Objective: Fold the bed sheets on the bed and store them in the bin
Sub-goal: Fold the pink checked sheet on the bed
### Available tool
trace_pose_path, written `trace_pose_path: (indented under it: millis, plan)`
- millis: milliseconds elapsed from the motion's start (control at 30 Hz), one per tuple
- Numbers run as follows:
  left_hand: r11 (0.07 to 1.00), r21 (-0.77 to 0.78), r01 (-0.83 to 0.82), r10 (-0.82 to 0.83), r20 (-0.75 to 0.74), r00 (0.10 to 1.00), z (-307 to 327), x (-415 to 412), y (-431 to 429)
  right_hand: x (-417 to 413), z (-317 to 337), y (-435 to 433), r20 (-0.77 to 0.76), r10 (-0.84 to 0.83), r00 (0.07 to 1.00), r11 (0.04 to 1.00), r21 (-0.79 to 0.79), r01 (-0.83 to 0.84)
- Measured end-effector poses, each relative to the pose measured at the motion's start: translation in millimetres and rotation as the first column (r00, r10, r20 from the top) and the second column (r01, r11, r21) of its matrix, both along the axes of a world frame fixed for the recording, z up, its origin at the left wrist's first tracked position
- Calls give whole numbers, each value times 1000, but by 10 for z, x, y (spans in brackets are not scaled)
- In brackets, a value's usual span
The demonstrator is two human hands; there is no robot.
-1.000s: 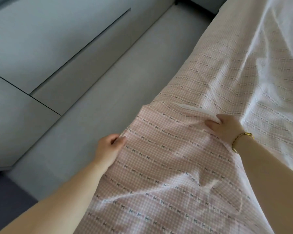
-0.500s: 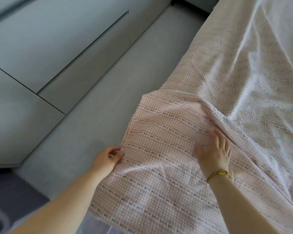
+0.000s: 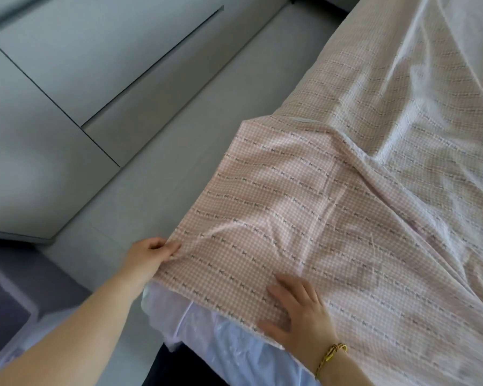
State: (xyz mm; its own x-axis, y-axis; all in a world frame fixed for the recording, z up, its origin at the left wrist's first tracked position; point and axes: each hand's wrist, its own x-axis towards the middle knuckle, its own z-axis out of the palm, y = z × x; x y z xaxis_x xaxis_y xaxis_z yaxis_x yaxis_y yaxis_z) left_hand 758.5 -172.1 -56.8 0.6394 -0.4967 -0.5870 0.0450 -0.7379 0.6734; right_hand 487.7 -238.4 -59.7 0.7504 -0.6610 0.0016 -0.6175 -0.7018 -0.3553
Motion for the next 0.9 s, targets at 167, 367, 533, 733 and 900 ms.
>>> trace_pose_path:
  millis: [167,367,533,733,900]
  plan:
    - [983,-94,-159,152,-76,985,154,-92,71,-83,-135,201,92,-55,994,986,-151,68]
    - [968,-228,-104,98,-37,994,366,89,203,-151,86,320,450,-94,888,976,-135,171]
    - [995,-90,33,-28,60,998,340,154,643,-106,90,851,445,48,894,985,-168,30]
    - [890,413,194,-289,183,940,-46,152,925,-143,-169,1070,199,-55,979,987,-136,83]
    - [922,324,214,-344,426,837,164,-151,470,-492,73,996,217,-252,943,960,-68,273]
